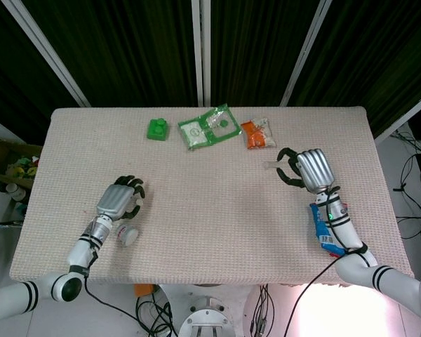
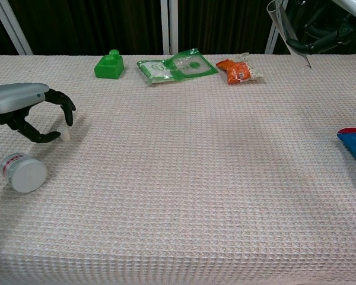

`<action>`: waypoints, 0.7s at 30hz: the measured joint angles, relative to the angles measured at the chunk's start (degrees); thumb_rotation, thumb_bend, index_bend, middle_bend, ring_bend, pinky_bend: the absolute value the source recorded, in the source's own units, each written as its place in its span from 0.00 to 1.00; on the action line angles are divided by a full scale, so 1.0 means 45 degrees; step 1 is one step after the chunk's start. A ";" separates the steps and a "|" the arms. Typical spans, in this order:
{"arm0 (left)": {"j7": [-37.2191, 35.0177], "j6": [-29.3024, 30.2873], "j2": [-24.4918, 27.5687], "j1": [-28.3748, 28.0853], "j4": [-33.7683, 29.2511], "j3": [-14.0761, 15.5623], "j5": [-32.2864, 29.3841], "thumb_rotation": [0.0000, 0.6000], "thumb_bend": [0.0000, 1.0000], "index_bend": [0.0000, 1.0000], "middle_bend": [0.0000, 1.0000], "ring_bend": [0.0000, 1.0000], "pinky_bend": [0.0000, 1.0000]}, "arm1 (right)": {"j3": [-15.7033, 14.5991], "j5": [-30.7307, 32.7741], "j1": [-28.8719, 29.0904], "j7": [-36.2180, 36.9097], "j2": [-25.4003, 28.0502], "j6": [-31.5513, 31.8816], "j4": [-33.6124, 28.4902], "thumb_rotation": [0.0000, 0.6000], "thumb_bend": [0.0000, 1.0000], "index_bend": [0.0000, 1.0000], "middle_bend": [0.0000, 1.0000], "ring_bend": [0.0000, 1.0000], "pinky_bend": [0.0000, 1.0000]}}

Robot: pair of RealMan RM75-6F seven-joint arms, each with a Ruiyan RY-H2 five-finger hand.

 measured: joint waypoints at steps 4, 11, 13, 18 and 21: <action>-0.0086 0.0082 -0.0235 0.0001 0.0259 -0.0016 -0.0090 1.00 0.40 0.45 0.20 0.09 0.12 | -0.0015 -0.0013 -0.0043 -0.0022 -0.0010 -0.0021 -0.0006 1.00 0.61 0.87 0.99 0.96 0.99; -0.0097 0.0196 -0.0372 0.0001 0.0383 0.0012 -0.0172 1.00 0.39 0.45 0.20 0.09 0.12 | -0.0023 -0.0034 -0.0110 -0.0007 -0.0027 -0.0032 0.0029 1.00 0.61 0.87 0.99 0.96 0.99; -0.0057 0.0252 -0.0396 0.0000 0.0396 0.0028 -0.0165 1.00 0.39 0.45 0.20 0.09 0.12 | -0.0025 -0.0039 -0.0122 0.0013 -0.0036 -0.0049 0.0044 1.00 0.61 0.87 0.99 0.96 0.99; -0.0052 0.0338 -0.0429 0.0028 0.0378 0.0079 -0.0159 1.00 0.39 0.46 0.20 0.09 0.12 | -0.0030 -0.0061 -0.0152 0.0041 -0.0058 -0.0065 0.0078 1.00 0.61 0.87 0.99 0.96 0.99; -0.0055 0.0328 -0.0474 0.0030 0.0443 0.0096 -0.0202 1.00 0.39 0.47 0.20 0.09 0.12 | -0.0025 -0.0064 -0.0170 0.0073 -0.0074 -0.0065 0.0094 1.00 0.61 0.87 0.99 0.96 0.99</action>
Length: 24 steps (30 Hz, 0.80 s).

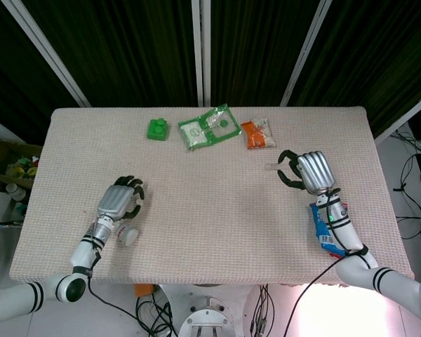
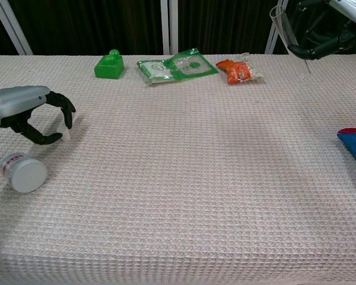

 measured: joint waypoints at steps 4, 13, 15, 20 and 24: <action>-0.0153 0.0041 -0.0084 0.0024 0.0110 -0.0015 0.0006 1.00 0.41 0.51 0.22 0.09 0.12 | -0.0009 -0.0018 -0.0022 -0.0002 -0.0007 -0.0007 0.0006 1.00 0.61 0.87 0.99 0.96 0.99; -0.0658 0.0517 -0.0153 0.0138 0.0337 -0.0111 0.0501 1.00 0.52 0.58 0.29 0.12 0.12 | -0.0052 -0.0079 -0.0113 0.0136 -0.0050 0.0055 0.0002 1.00 0.61 0.88 0.99 0.97 0.99; -0.0808 0.0658 0.0027 0.0165 0.0182 -0.0183 0.0654 1.00 0.54 0.58 0.29 0.12 0.12 | -0.0072 -0.0093 -0.0134 0.0275 -0.0086 0.0059 -0.0006 1.00 0.62 0.88 0.99 0.97 1.00; -0.1434 0.1010 0.0978 0.0259 -0.0913 -0.0497 0.1045 1.00 0.57 0.58 0.29 0.12 0.12 | -0.0053 -0.0052 -0.0110 0.0996 -0.0387 -0.0034 0.0030 1.00 0.63 0.90 1.00 0.98 1.00; -0.2335 0.1454 0.2030 0.0378 -0.2233 -0.0972 0.1427 1.00 0.57 0.59 0.29 0.12 0.12 | 0.0076 0.0038 0.0081 0.2090 -0.0933 -0.0270 0.0198 1.00 0.65 0.91 1.00 0.99 1.00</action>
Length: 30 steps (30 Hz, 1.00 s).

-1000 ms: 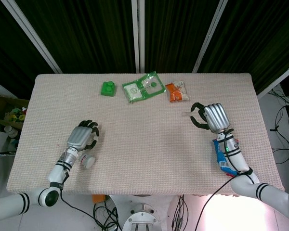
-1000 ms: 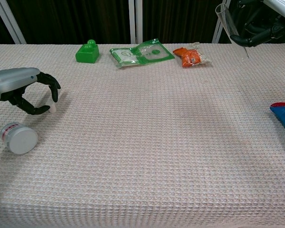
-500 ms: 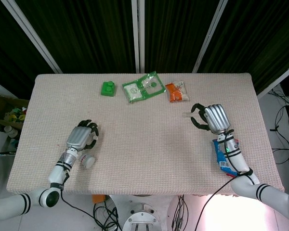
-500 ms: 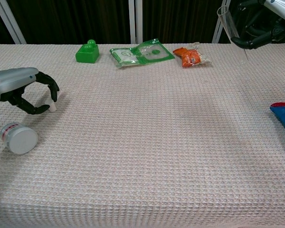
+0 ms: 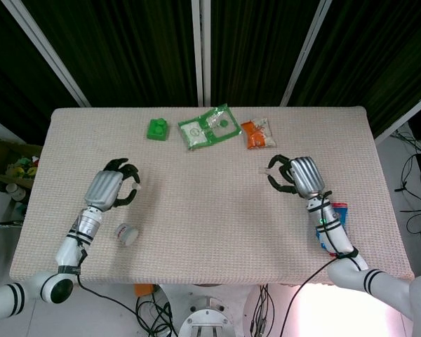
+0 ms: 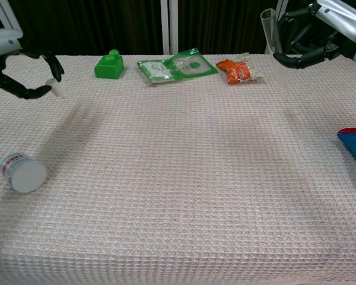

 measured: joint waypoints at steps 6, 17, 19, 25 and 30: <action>-0.2073 0.0291 0.1331 0.0103 -0.1768 -0.0854 0.0342 1.00 0.58 0.59 0.29 0.12 0.12 | 0.0526 0.0204 0.0826 0.1714 -0.1173 -0.0673 0.0465 1.00 0.67 0.92 1.00 0.99 1.00; -0.2828 0.0348 0.1969 -0.0597 -0.3263 -0.1834 0.0866 1.00 0.57 0.59 0.29 0.12 0.12 | 0.1350 0.0415 0.2706 0.2187 -0.2377 -0.2107 0.0632 1.00 0.68 0.92 1.00 0.99 1.00; -0.2597 0.0321 0.1984 -0.0731 -0.3314 -0.1894 0.0881 1.00 0.57 0.59 0.29 0.12 0.12 | 0.1424 0.0447 0.2949 0.1974 -0.2448 -0.2334 0.0505 1.00 0.68 0.92 1.00 0.99 1.00; -0.1435 0.0302 0.2142 -0.1159 -0.3528 -0.1981 0.1068 1.00 0.57 0.59 0.29 0.12 0.12 | 0.1673 0.0718 0.3531 0.1420 -0.2506 -0.3076 -0.0109 1.00 0.68 0.93 1.00 0.99 1.00; -0.0575 0.0130 0.2503 -0.1530 -0.3800 -0.1895 0.1340 1.00 0.58 0.59 0.28 0.12 0.12 | 0.1787 0.0963 0.3786 0.1183 -0.2271 -0.3570 -0.0727 1.00 0.68 0.93 1.00 0.99 1.00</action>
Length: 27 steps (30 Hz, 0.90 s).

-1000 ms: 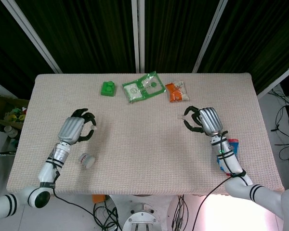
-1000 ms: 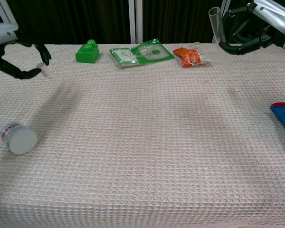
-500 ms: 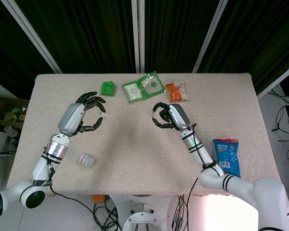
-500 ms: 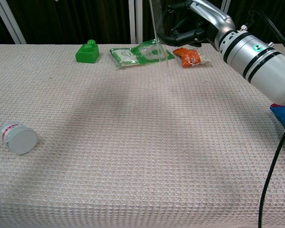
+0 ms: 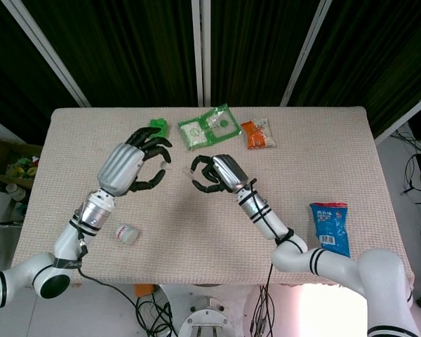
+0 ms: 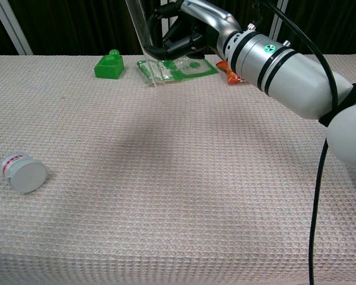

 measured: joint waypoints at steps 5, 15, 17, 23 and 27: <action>0.0463 -0.0290 0.0202 -0.0281 -0.0097 0.0177 0.0199 1.00 0.58 0.59 0.28 0.12 0.12 | 0.0079 0.0159 0.0198 -0.0160 0.0330 -0.0378 -0.0443 1.00 0.69 0.93 1.00 0.99 1.00; 0.0943 -0.0320 0.0254 -0.0674 -0.0132 0.0373 0.0401 1.00 0.58 0.59 0.27 0.12 0.12 | -0.0149 -0.0018 0.0334 -0.0210 0.0862 -0.0593 -0.0887 1.00 0.69 0.94 1.00 0.99 1.00; 0.0893 -0.0304 0.0228 -0.0707 -0.0121 0.0423 0.0446 1.00 0.58 0.59 0.27 0.12 0.12 | -0.0184 -0.0063 0.0338 -0.0181 0.0898 -0.0538 -0.0908 1.00 0.69 0.94 1.00 0.99 1.00; 0.0833 -0.0266 0.0076 -0.0846 -0.0050 0.0518 0.0446 1.00 0.58 0.58 0.27 0.12 0.12 | -0.0265 -0.0140 0.0353 -0.0095 0.0918 -0.0398 -0.0972 1.00 0.69 0.94 1.00 0.99 1.00; 0.0878 -0.0272 0.0051 -0.0912 -0.0064 0.0563 0.0404 1.00 0.58 0.59 0.27 0.12 0.12 | -0.0305 -0.0123 0.0363 -0.0080 0.0896 -0.0367 -0.0959 1.00 0.69 0.94 1.00 0.99 1.00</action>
